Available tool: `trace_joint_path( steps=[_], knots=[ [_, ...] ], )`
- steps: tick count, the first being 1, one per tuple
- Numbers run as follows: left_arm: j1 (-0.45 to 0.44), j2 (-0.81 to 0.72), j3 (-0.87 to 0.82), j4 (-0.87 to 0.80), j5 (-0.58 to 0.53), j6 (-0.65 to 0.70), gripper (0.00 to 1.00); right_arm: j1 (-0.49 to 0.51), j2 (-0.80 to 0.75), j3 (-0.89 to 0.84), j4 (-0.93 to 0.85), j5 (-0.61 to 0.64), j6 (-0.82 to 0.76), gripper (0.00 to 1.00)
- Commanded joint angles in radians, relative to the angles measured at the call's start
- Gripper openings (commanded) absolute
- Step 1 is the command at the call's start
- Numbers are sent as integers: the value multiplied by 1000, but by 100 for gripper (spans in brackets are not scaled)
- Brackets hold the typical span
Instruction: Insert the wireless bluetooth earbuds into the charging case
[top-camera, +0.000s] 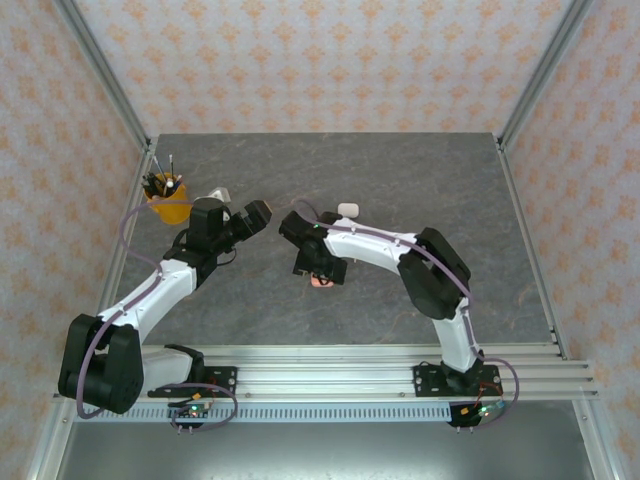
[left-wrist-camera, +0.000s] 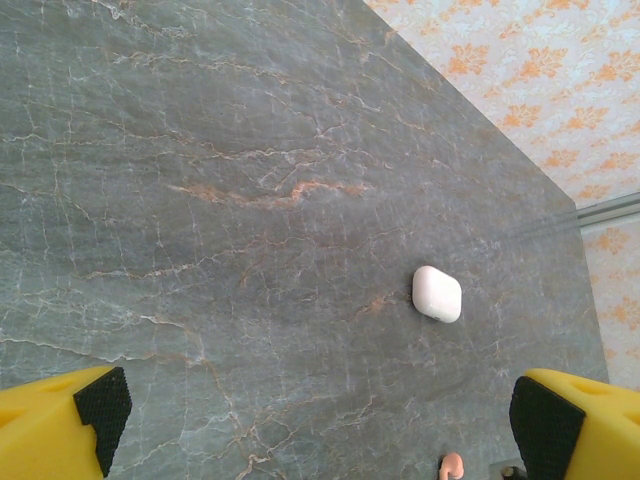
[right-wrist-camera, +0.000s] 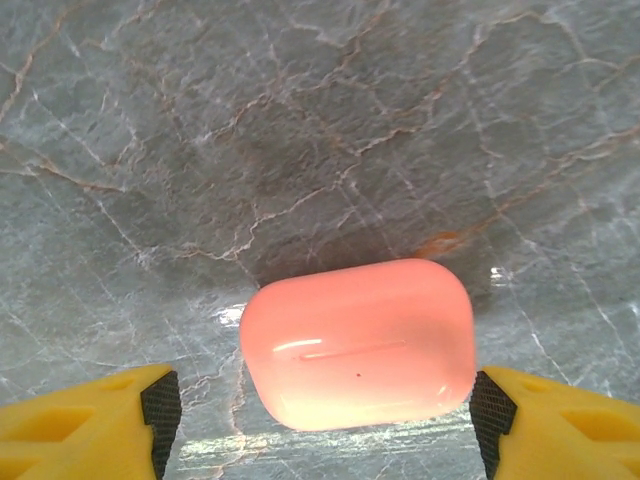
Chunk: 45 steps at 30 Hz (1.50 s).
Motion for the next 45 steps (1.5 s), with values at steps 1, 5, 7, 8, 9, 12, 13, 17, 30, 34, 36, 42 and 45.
trace_joint_path(
  steps=[1, 5, 7, 8, 9, 12, 13, 17, 30, 34, 36, 42, 45],
  knots=[
    [9, 5, 9, 4, 11, 12, 100, 7, 39, 31, -85, -7, -89, 78],
    [9, 4, 3, 9, 10, 12, 100, 7, 47, 34, -108, 16, -101, 78],
    [8, 3, 1, 8, 9, 12, 100, 7, 52, 35, -110, 19, -101, 78],
    [8, 5, 1, 9, 8, 12, 100, 7, 54, 34, -108, 19, -101, 78],
    [7, 5, 1, 9, 8, 12, 100, 7, 58, 34, -104, 17, -102, 78],
    [7, 5, 1, 9, 7, 13, 100, 6, 69, 41, -100, 14, -104, 77],
    [9, 5, 1, 10, 7, 13, 100, 7, 75, 47, -102, 11, -105, 77],
    [8, 5, 0, 10, 7, 14, 100, 6, 90, 65, -105, 6, -114, 76],
    [8, 1, -2, 6, 4, 19, 100, 5, 90, 41, -103, -27, -181, 71],
    [8, 2, -2, 8, 4, 19, 100, 2, 74, 15, -106, -30, -200, 70],
    [8, 4, -3, 10, 3, 18, 100, 2, 69, 6, -103, -32, -203, 70],
    [9, 2, -4, 10, 4, 16, 100, 0, 69, 0, -100, -38, -208, 68],
    [8, 0, -4, 10, 3, 16, 100, -4, 77, 2, -101, -30, -205, 68]
  ],
)
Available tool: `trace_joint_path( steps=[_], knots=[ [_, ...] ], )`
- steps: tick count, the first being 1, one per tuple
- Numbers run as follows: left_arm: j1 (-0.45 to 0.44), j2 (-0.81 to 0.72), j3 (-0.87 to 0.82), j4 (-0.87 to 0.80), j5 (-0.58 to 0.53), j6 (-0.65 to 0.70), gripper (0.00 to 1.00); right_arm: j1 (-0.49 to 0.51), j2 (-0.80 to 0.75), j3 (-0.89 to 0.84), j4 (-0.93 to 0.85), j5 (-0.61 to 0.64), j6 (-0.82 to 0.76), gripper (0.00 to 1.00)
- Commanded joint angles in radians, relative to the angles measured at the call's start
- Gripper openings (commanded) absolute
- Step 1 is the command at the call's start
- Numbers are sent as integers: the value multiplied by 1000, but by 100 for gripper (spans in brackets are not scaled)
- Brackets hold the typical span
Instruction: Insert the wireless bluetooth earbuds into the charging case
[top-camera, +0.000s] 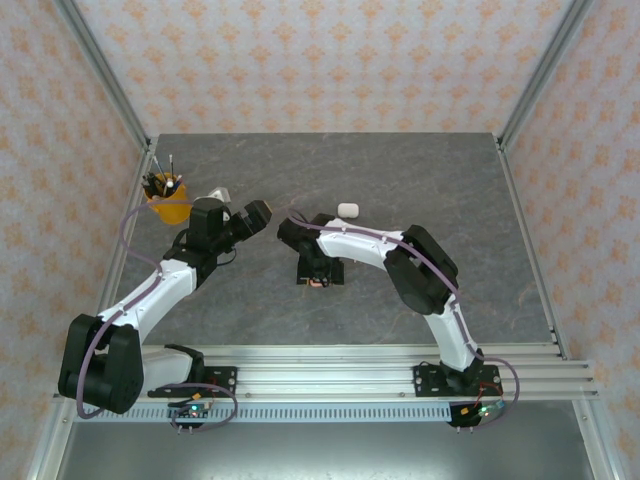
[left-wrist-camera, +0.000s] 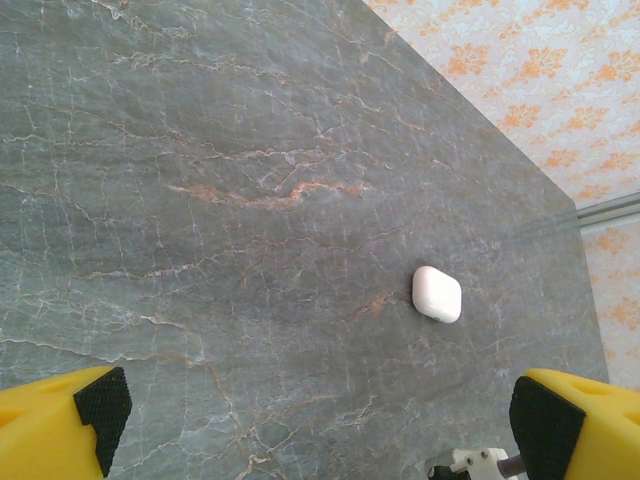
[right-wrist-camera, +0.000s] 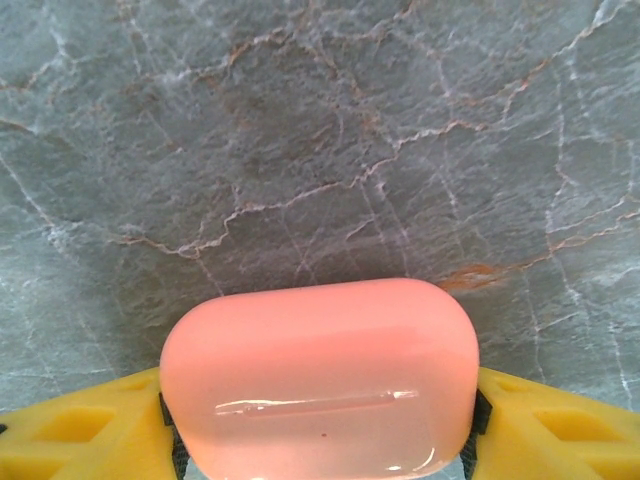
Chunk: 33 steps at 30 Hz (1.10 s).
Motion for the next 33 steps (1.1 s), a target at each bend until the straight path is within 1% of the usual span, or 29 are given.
trace_joint_path(
  steps=[1, 6, 11, 14, 15, 18, 20, 33],
  knots=[
    [8, -1, -4, 9, 4, 16, 100, -4, 2, -30, -51, 0, -20, 68],
    [8, -4, -4, 6, 4, 16, 100, -7, 19, -7, -61, 15, -29, 66],
    [8, -8, -2, 2, 4, 16, 100, -7, 21, 1, -72, 16, -56, 59],
    [8, -8, -1, 2, 4, 16, 100, -7, 9, -5, -78, 16, -68, 56],
    [8, -8, 0, 3, 4, 16, 100, -7, 6, -9, -79, 14, -72, 58],
    [8, -7, -2, 7, 5, 12, 100, -7, 3, -14, -87, 27, -80, 68],
    [8, -6, -2, 9, 5, 10, 100, -7, 9, -5, -94, 37, -88, 70],
    [9, -6, 3, 4, 5, 13, 100, -30, 49, 64, -120, 70, -144, 70]
  ],
)
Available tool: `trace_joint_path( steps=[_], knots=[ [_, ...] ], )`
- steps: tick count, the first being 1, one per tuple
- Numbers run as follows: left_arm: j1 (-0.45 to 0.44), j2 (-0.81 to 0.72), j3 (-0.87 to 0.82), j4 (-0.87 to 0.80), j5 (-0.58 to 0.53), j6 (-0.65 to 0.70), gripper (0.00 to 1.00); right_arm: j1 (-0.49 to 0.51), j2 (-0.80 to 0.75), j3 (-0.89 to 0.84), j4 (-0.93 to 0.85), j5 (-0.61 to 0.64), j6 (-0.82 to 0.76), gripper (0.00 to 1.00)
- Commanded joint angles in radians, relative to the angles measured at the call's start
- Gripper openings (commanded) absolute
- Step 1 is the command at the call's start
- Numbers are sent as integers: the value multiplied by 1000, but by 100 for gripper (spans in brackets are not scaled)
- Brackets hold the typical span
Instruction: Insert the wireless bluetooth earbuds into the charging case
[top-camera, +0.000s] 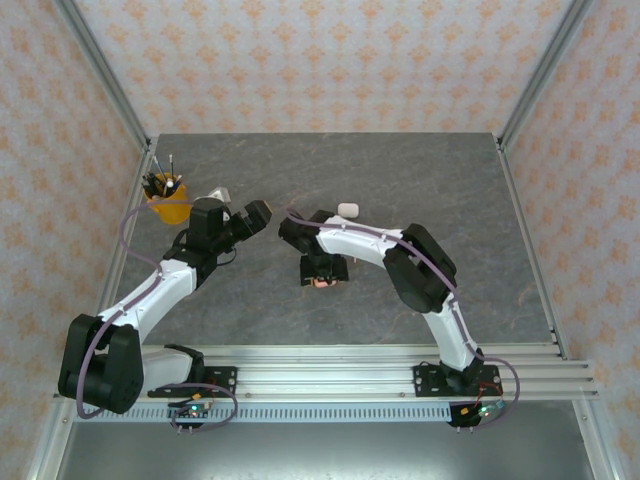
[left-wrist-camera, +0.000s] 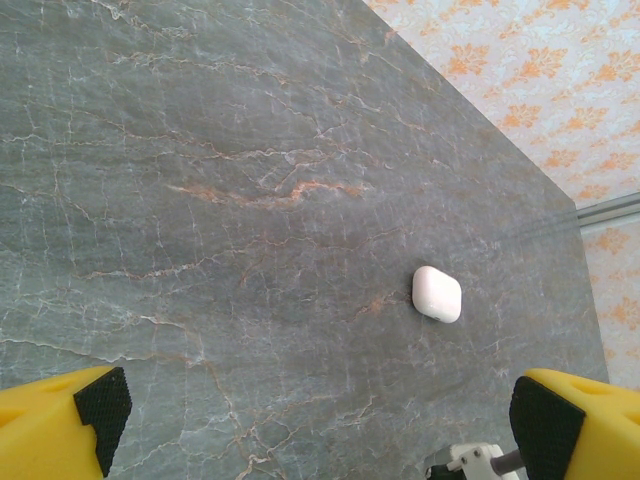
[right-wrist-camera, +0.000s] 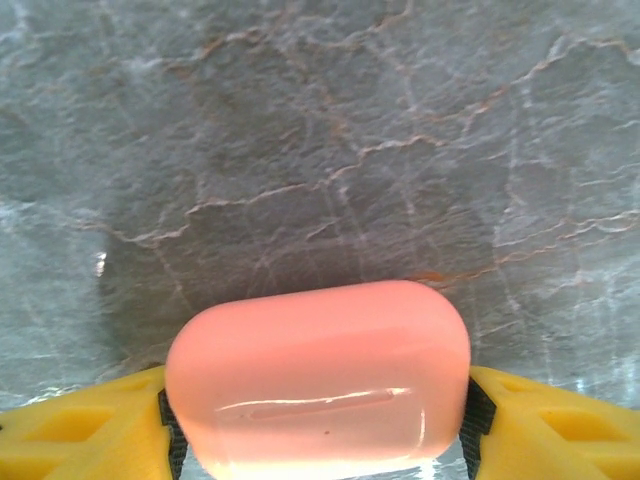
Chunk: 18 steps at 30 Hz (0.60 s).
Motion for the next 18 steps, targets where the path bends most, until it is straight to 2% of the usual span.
trace_joint_path(
  steps=[1, 11, 18],
  knots=[
    [8, -5, 3, 6, 6, 13, 100, -14, 34, 26, -45, 47, -30, 70],
    [7, 2, 3, 9, 6, 13, 100, -15, 46, 12, -29, 33, -31, 70],
    [8, 1, -2, 15, 5, 9, 100, -16, 37, -26, 2, -13, 49, 68]
  ],
)
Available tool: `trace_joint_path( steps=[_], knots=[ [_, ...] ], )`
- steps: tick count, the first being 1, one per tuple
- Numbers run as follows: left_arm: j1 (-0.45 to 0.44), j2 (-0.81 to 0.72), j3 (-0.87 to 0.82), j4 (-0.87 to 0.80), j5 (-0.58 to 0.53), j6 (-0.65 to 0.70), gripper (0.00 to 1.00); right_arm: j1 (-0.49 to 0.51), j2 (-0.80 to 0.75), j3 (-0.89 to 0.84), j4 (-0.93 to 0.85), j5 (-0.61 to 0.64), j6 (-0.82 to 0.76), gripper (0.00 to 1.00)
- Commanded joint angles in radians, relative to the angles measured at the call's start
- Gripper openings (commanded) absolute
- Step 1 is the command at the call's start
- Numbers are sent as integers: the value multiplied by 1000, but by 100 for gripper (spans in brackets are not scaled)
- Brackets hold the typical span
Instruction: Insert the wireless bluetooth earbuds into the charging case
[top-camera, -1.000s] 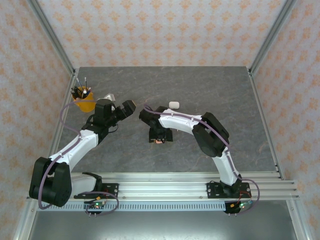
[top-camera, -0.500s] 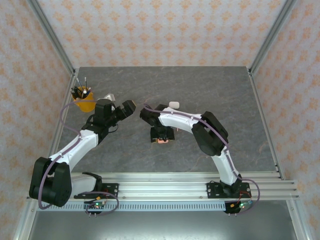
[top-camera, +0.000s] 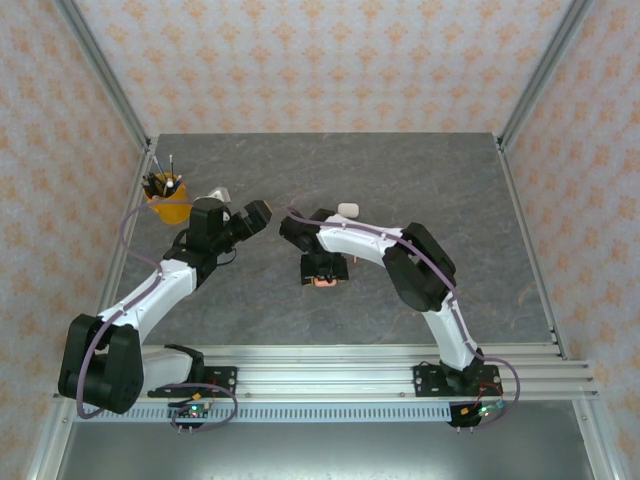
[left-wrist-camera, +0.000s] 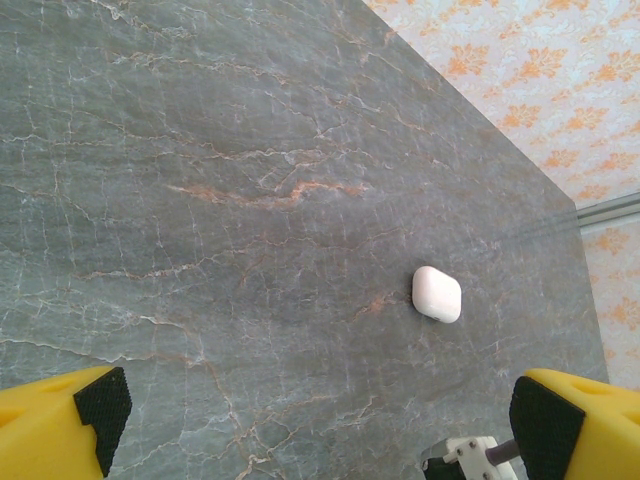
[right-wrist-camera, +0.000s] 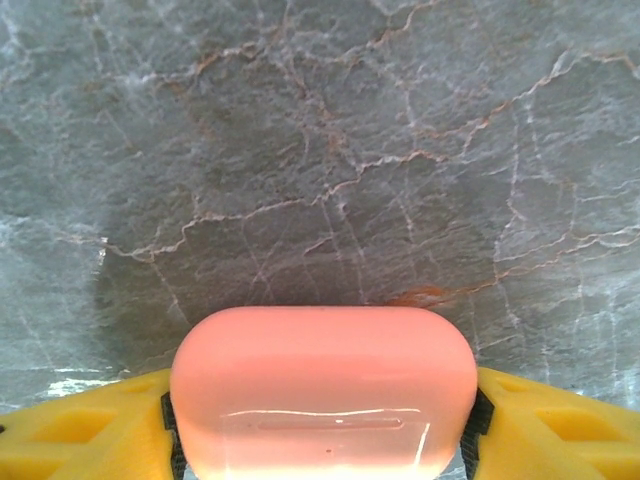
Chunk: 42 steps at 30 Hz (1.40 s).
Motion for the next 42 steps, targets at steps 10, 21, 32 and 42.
trace_joint_path(
  steps=[10, 21, 32, 42],
  knots=[
    [8, -9, -3, 9, 5, 10, 100, -7, -1, -93, 37, 27, 172, 63],
    [8, -15, -2, 7, 8, 6, 100, -7, -53, -114, 56, 30, 199, 58],
    [8, -14, -2, 4, 7, 6, 100, -7, -109, -109, 68, 38, 231, 57],
    [8, -15, 0, 4, 7, 4, 100, -7, -136, -112, 73, 45, 251, 57]
  ],
)
